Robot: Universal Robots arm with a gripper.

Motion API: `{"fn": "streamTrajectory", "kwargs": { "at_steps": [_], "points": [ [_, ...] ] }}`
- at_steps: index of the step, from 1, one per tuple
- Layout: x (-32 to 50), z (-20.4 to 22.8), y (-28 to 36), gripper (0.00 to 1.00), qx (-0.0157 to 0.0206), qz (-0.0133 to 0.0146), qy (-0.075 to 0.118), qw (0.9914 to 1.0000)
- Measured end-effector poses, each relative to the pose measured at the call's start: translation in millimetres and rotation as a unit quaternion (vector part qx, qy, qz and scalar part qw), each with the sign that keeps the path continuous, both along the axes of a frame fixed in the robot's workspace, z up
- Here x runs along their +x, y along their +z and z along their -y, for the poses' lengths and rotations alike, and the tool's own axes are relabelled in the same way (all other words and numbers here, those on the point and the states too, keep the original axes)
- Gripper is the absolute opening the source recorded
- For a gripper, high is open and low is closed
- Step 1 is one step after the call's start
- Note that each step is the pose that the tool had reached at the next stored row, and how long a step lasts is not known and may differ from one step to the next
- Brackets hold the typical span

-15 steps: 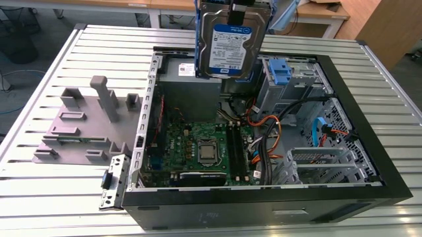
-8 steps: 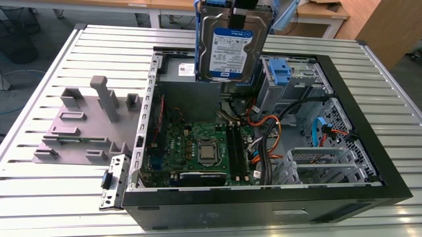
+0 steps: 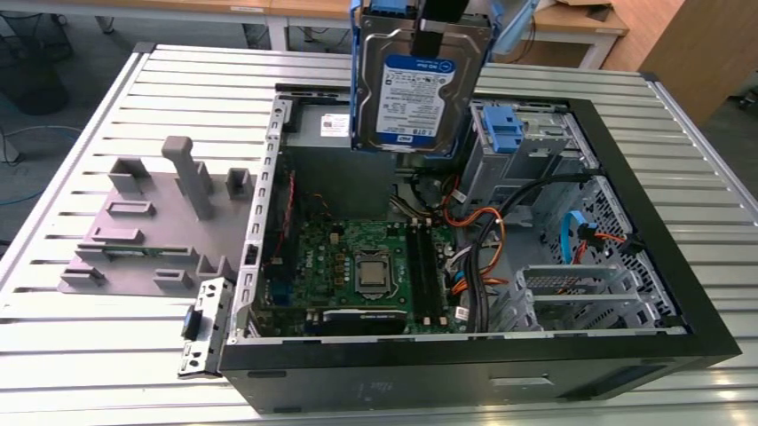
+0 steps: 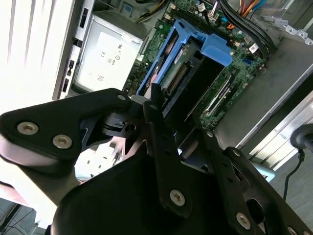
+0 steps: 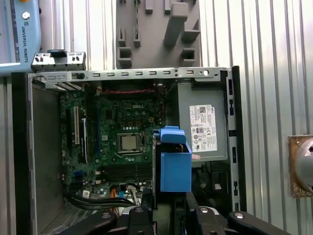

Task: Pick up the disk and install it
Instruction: 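Pick up the disk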

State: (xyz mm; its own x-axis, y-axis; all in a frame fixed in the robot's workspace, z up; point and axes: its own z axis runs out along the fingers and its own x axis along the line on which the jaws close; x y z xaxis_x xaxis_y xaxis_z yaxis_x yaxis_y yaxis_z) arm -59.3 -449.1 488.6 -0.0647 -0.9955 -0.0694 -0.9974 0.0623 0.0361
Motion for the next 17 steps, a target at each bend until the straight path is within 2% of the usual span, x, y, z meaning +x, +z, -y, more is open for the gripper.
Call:
{"fn": "streamTrajectory", "kwargs": {
  "at_steps": [17],
  "points": [
    [0.1, 17.5, -0.3, 0.35, 0.0, 0.0, 0.0, 1.0]
  ]
}}
